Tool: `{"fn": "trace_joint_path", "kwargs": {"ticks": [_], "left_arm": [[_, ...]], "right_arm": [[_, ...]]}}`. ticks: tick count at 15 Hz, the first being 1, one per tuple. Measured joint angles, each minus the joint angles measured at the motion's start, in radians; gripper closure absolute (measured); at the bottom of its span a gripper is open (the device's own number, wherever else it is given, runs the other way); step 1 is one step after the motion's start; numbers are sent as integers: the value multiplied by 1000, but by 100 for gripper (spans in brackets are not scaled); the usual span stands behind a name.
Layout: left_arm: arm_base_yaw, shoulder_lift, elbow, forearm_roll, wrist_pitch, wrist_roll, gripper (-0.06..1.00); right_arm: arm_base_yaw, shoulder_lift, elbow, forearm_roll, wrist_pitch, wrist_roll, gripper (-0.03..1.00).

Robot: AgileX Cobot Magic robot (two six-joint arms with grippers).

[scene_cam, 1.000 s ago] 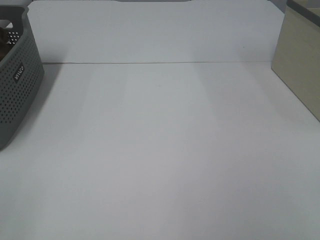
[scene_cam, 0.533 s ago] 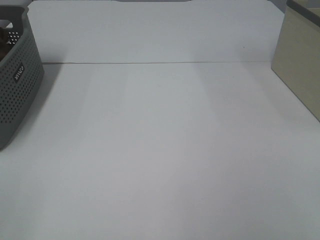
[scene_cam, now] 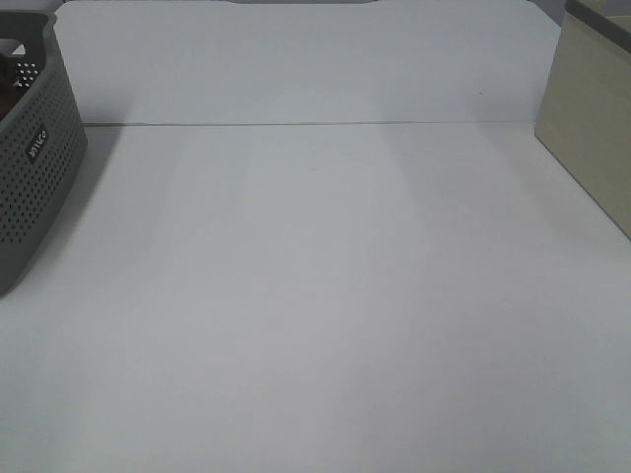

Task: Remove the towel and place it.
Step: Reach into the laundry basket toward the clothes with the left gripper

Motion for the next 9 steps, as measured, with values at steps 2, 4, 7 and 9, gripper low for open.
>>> {"fn": "trace_joint_path", "kwargs": {"ticks": [2,4,7,9], "left_arm": [[0,0,0,0,0,0,-5],[0,0,0,0,0,0,-5],[0,0,0,0,0,0,-5],[0,0,0,1,0,0,-5]], "right_arm": [[0,0,0,0,0,0,17],[0,0,0,0,0,0,17],[0,0,0,0,0,0,17],[0,0,0,0,0,0,17]]}}
